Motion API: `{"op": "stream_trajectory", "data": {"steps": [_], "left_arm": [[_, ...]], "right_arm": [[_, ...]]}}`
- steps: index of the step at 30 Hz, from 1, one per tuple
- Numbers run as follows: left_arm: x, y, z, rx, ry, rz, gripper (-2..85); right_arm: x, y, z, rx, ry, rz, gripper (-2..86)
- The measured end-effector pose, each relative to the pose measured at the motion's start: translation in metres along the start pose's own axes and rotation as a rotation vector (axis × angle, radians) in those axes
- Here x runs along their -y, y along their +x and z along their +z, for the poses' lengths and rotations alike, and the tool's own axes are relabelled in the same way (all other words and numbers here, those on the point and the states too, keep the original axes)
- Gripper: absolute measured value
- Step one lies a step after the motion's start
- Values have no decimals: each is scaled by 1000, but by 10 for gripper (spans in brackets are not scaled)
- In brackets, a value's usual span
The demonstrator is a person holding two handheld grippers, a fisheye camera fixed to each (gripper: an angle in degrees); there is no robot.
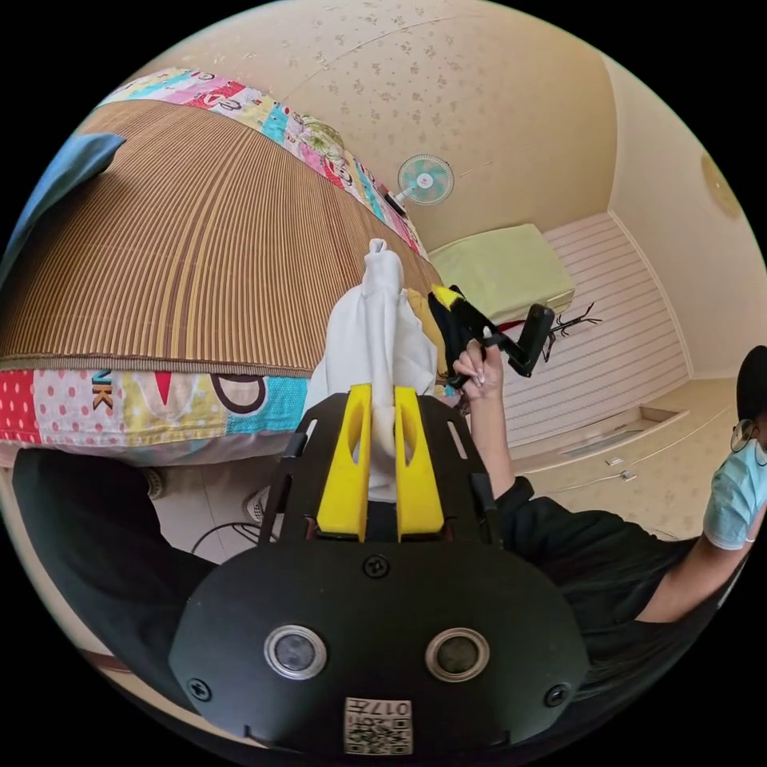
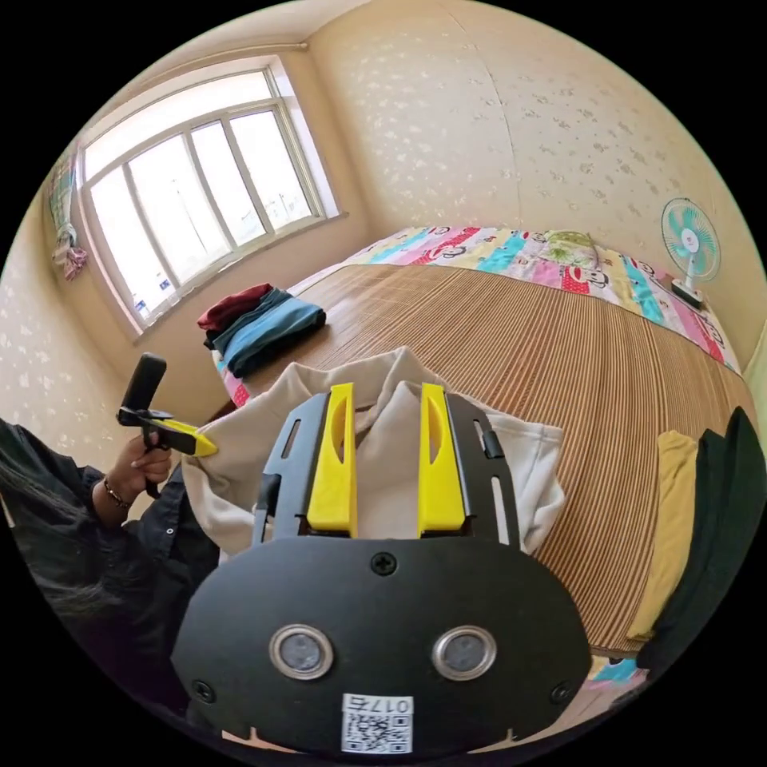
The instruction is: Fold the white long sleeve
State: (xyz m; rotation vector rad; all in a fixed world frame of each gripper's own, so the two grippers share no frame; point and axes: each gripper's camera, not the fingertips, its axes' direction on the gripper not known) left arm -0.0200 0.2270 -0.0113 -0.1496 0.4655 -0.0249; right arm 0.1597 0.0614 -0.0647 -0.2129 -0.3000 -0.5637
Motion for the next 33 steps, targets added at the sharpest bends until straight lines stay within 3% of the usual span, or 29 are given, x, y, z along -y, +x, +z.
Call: {"op": "stream_trajectory", "data": {"steps": [3,7,9,11,13,16,23,25,27,30,33], "left_arm": [[-9,5,1,8,-12,11,51],[-22,9,1,20,-32,32,51],[-32,9,-3,20,-36,34,51],[-40,8,-10,32,-23,31,49],[-51,5,-25,54,22,31,46],[-73,-2,-63,93,154,40,42],[-74,16,-149,-181,392,249,41],[-65,42,-170,-284,391,423,41],[-67,88,-201,-392,408,698,41],[-71,126,-234,-597,383,945,41],[-62,134,-248,-826,381,964,41]], "right_arm": [[44,28,33,-133,-141,-42,125],[82,72,82,258,-449,-144,122],[82,94,101,331,-536,-109,110],[74,110,118,511,-696,-58,55],[60,97,112,587,-737,-154,25],[29,64,69,561,-605,-359,12],[-67,-9,-15,1113,-313,-459,5],[-94,-37,-32,1094,-238,-517,8],[-109,-47,-47,1030,-133,-468,13],[-117,-48,-75,907,44,-360,48],[-120,-42,-96,786,219,-259,124]]}}
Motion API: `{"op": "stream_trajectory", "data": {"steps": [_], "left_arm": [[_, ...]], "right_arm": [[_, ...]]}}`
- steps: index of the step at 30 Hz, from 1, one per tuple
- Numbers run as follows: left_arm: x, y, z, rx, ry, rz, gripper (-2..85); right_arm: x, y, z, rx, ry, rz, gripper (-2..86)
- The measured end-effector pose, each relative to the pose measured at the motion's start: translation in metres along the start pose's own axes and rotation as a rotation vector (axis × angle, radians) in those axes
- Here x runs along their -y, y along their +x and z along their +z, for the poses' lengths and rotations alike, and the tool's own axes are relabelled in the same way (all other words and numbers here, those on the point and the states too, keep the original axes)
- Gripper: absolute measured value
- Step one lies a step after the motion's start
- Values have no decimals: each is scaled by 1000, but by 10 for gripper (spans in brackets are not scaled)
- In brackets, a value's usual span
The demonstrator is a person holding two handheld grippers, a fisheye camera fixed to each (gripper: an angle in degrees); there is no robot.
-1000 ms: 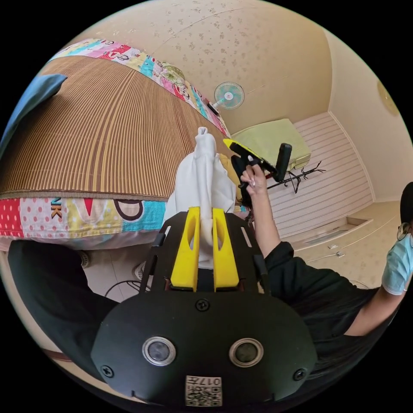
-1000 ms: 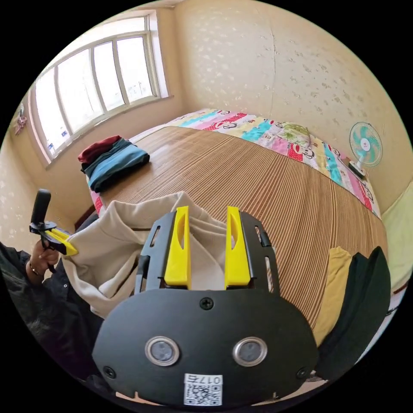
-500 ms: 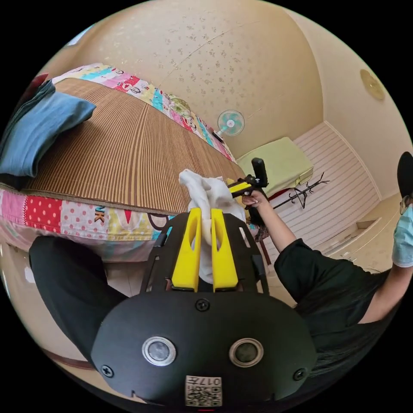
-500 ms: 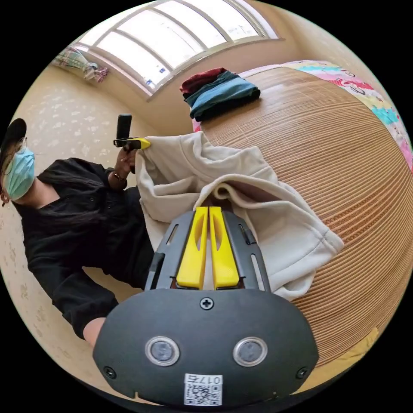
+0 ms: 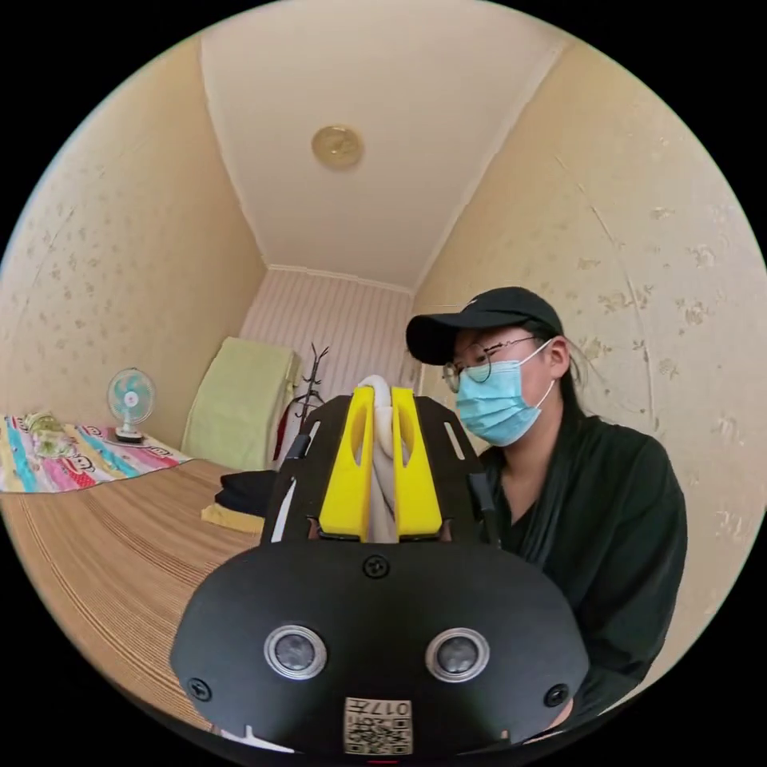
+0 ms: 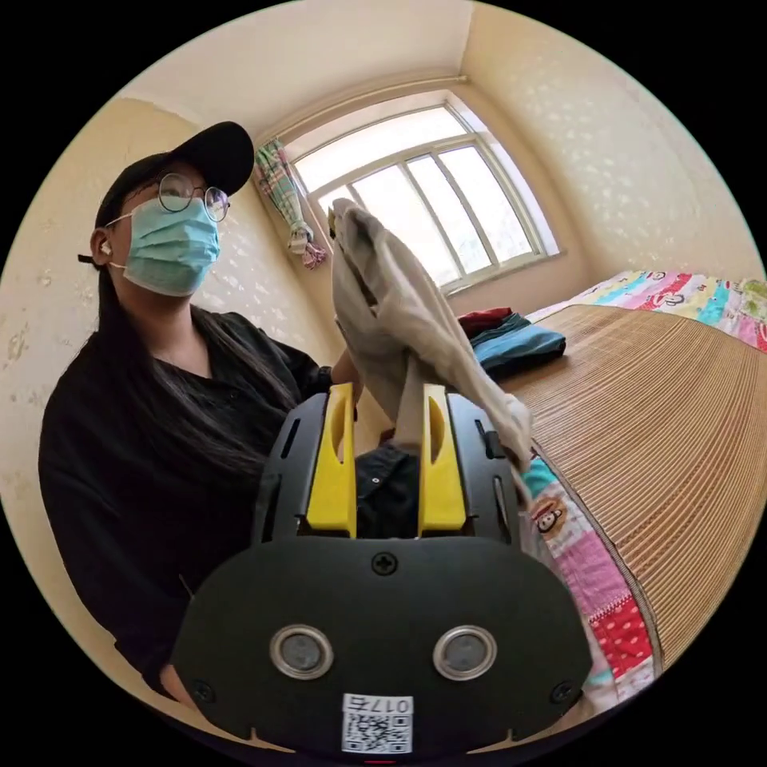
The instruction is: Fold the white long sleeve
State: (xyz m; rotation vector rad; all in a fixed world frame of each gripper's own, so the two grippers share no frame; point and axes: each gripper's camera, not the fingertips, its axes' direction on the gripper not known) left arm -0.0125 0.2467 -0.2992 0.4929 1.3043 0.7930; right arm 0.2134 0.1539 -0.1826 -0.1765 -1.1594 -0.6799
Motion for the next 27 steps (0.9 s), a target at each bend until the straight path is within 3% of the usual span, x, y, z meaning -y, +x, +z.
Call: {"op": "stream_trajectory", "data": {"steps": [3,7,10,11,13,16,22,25,27], "left_arm": [[4,2,-2,-93,90,-43,40],[4,16,-4,9,111,-72,40],[8,24,-1,-34,82,-60,40],[10,28,-1,-12,76,-61,40],[17,35,-2,48,63,-63,41],[34,50,-6,168,1,-45,41],[70,99,5,458,-60,82,41],[99,84,17,757,-156,84,40],[130,11,25,964,-254,15,40]], "right_arm": [[-3,-6,18,-219,-1,44,183],[-20,-21,95,44,-68,38,205],[-26,-27,120,13,-42,83,165],[-24,-33,115,-20,-7,68,99],[-17,-46,92,-223,93,66,55],[8,-76,44,-500,247,62,41],[86,-173,3,-749,468,-192,36],[155,-163,15,-959,324,-212,38],[203,-124,27,-1078,225,-220,42]]}}
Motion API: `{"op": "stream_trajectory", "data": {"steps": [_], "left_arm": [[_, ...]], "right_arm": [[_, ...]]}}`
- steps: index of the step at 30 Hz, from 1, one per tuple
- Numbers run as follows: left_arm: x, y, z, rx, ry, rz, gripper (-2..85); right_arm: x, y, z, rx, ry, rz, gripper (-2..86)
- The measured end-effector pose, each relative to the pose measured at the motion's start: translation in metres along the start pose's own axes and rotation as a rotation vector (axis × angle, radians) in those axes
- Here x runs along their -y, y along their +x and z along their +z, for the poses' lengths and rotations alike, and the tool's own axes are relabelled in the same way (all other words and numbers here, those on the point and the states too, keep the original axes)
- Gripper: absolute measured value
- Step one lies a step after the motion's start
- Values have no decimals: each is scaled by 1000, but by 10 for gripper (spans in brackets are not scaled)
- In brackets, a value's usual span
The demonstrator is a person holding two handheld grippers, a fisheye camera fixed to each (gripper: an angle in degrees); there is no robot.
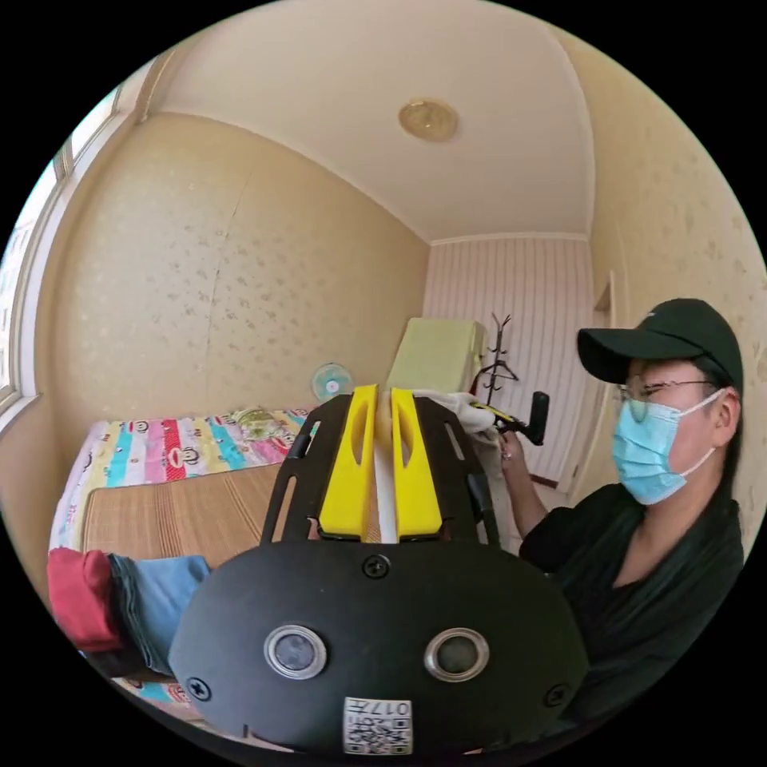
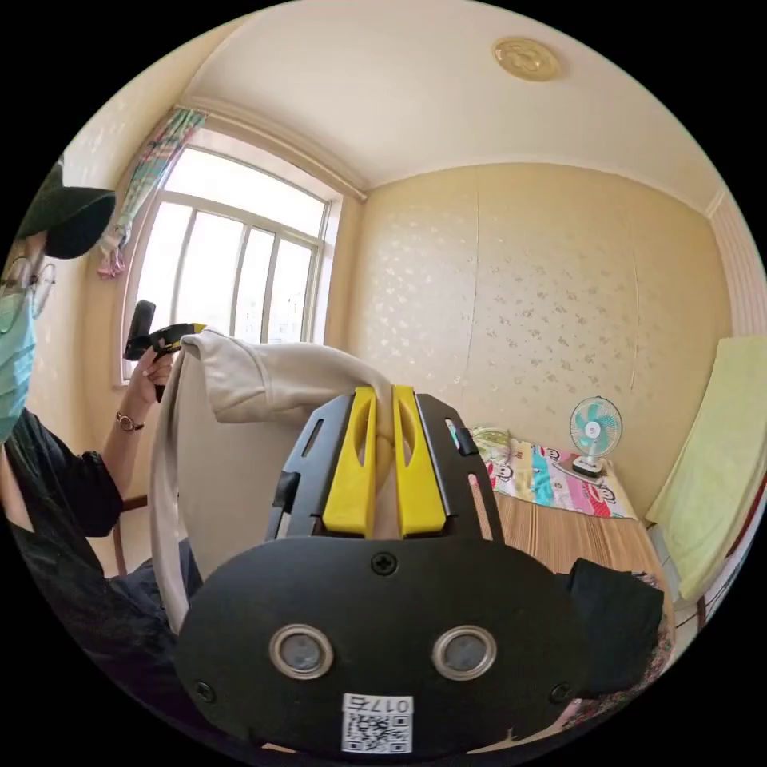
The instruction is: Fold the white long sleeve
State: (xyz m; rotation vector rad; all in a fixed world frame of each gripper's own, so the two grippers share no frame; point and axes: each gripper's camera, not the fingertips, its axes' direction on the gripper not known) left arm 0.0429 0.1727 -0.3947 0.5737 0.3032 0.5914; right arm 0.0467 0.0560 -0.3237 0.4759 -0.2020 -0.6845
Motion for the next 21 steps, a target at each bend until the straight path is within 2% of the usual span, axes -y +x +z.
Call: {"op": "stream_trajectory", "data": {"steps": [1,3,4,5,7,9,10,12,15,19,20,21], "left_arm": [[11,-17,20,27,-27,-30,40],[50,-102,115,138,-148,-175,44],[56,-124,138,174,-183,-205,42],[57,-163,173,264,-253,-295,38],[39,-204,208,253,-319,-424,75],[-4,-215,240,129,-371,-419,82],[-19,-214,247,125,-388,-407,83],[-89,-205,288,128,-534,-368,88],[-181,-194,345,9,-674,-435,103],[-265,-170,411,-173,-734,-558,107],[-287,-160,433,-183,-786,-569,109],[-308,-149,454,-179,-847,-561,110]], "right_arm": [[21,13,51,-72,-70,-16,47],[46,34,140,-204,-247,-42,68],[49,54,195,-294,-387,8,78],[43,72,236,-324,-534,81,80],[23,79,263,-255,-632,128,77],[-6,71,266,-197,-623,145,91],[-35,64,264,-167,-620,149,99],[-84,56,263,-139,-653,155,102],[-172,52,265,-134,-767,237,101],[-279,43,267,-165,-990,370,96],[-290,37,245,-187,-823,435,88],[-293,33,234,-175,-765,454,84]]}}
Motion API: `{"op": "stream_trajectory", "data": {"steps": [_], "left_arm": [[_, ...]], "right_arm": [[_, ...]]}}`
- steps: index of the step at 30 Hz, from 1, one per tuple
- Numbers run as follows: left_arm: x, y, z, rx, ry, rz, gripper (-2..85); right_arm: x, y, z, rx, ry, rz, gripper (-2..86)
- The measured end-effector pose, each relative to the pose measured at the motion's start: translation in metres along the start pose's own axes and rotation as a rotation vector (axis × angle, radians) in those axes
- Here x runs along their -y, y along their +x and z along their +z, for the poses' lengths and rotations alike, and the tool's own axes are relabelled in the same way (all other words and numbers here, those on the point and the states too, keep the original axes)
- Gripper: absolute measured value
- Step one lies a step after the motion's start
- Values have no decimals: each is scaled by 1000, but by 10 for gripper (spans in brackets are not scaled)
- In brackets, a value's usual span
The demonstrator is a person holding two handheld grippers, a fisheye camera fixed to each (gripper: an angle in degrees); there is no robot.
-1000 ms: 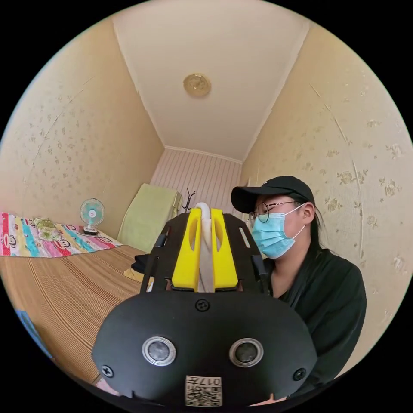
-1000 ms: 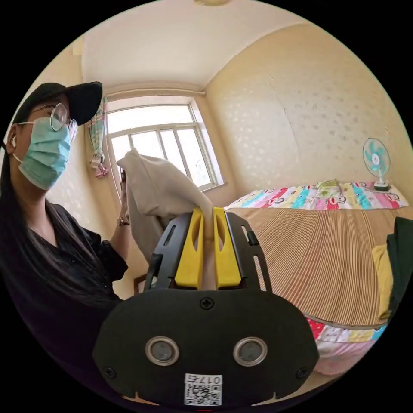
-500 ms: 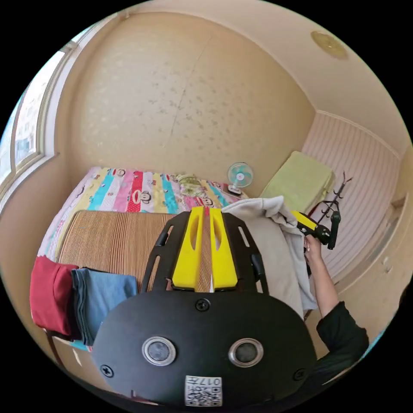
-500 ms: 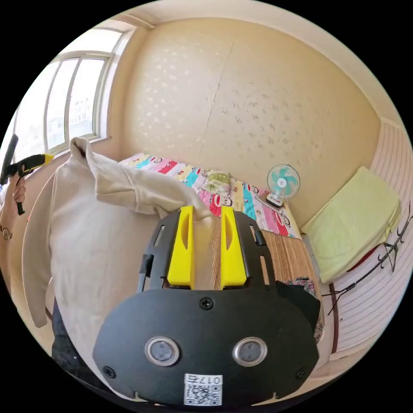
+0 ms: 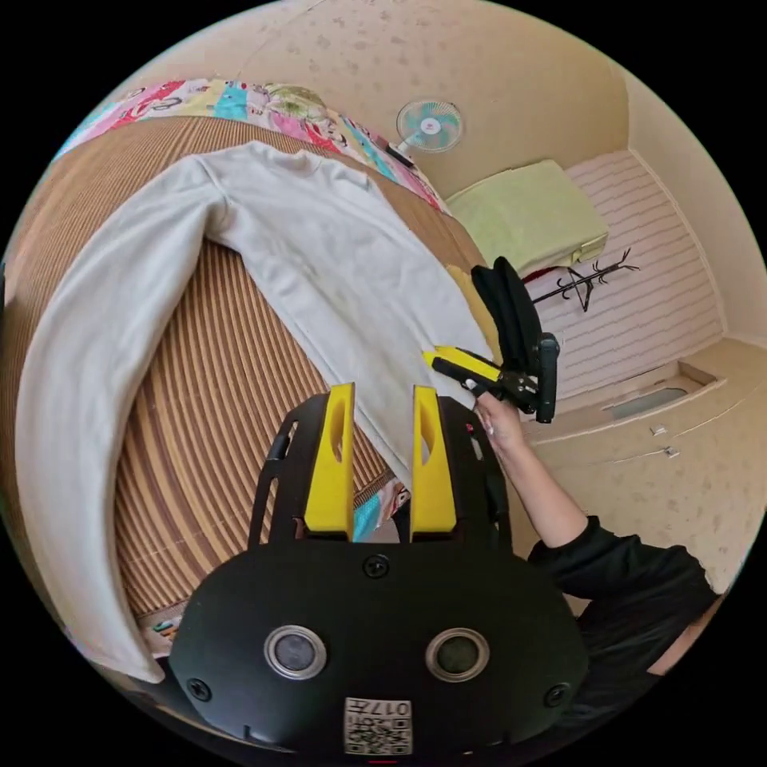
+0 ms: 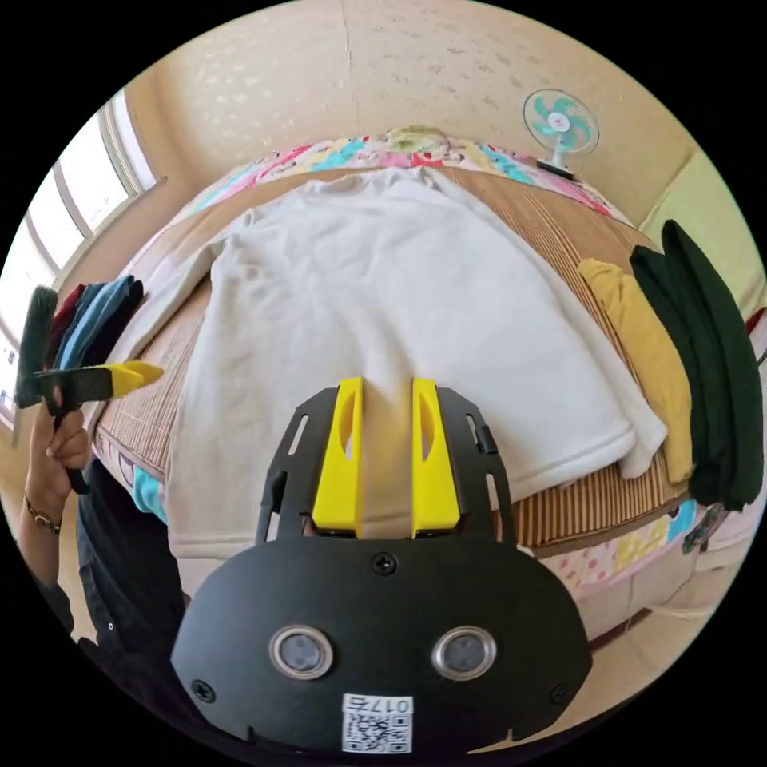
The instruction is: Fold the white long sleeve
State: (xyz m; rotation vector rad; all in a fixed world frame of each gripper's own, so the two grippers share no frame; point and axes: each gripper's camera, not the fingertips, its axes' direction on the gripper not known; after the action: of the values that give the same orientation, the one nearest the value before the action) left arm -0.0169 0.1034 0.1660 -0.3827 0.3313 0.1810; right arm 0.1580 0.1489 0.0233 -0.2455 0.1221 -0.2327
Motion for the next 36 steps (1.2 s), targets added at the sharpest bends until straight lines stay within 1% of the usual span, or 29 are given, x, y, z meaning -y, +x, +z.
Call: {"op": "stream_trajectory", "data": {"steps": [1,3,4,7,9,11,12,13,14,15,17,18,20,21,23,25,26,28,30,32,33,34,35,36], "left_arm": [[-1,0,14,15,-32,-3,104],[-18,5,27,111,40,34,71],[-21,6,27,132,44,42,61],[-49,5,11,170,60,40,42],[-91,4,-15,235,113,17,33],[-127,2,-36,292,155,-20,27],[-151,0,-48,328,175,-56,24],[-162,-1,-53,342,182,-74,22],[-183,-3,-63,350,200,-103,20],[-203,-6,-73,343,227,-137,16],[-227,-12,-88,325,268,-184,11],[-241,-14,-99,317,312,-200,9],[-255,-14,-115,289,388,-199,18],[-258,-14,-122,264,428,-185,37],[-252,-10,-128,247,456,-141,55],[-236,-4,-128,268,462,-76,55],[-221,0,-125,283,459,-36,52],[-198,5,-118,287,449,26,51],[-172,10,-105,281,442,112,51],[-161,9,-93,281,421,139,51],[-160,5,-85,263,400,148,51],[-162,2,-82,249,389,152,51],[-170,-3,-76,222,376,157,51],[-179,-10,-73,198,367,137,51]], "right_arm": [[-13,1,-8,59,28,30,72],[-21,-2,-21,104,16,29,58],[-23,-6,-31,128,-11,13,52],[-31,-16,-53,199,-80,-54,46],[-36,-17,-67,244,-112,-102,46],[-41,-18,-75,356,-259,-194,41],[-42,-18,-76,385,-302,-224,37],[-45,-15,-79,443,-366,-297,29],[-46,-1,-85,485,-382,-287,23],[-45,11,-89,501,-364,-245,23],[-39,82,-116,646,-177,-11,28],[-37,103,-124,692,-113,57,31],[-34,190,-141,825,120,393,58],[-33,210,-141,847,156,481,70],[-25,273,-128,878,212,780,125],[-15,301,-116,880,237,906,148],[-8,314,-108,863,251,965,144],[3,326,-96,851,266,1044,124],[16,333,-84,817,236,1117,86],[36,337,-86,751,177,1197,41],[44,337,-93,738,187,1190,39],[65,333,-115,696,223,1107,34],[91,326,-144,621,239,979,32],[104,322,-160,578,245,913,31]]}}
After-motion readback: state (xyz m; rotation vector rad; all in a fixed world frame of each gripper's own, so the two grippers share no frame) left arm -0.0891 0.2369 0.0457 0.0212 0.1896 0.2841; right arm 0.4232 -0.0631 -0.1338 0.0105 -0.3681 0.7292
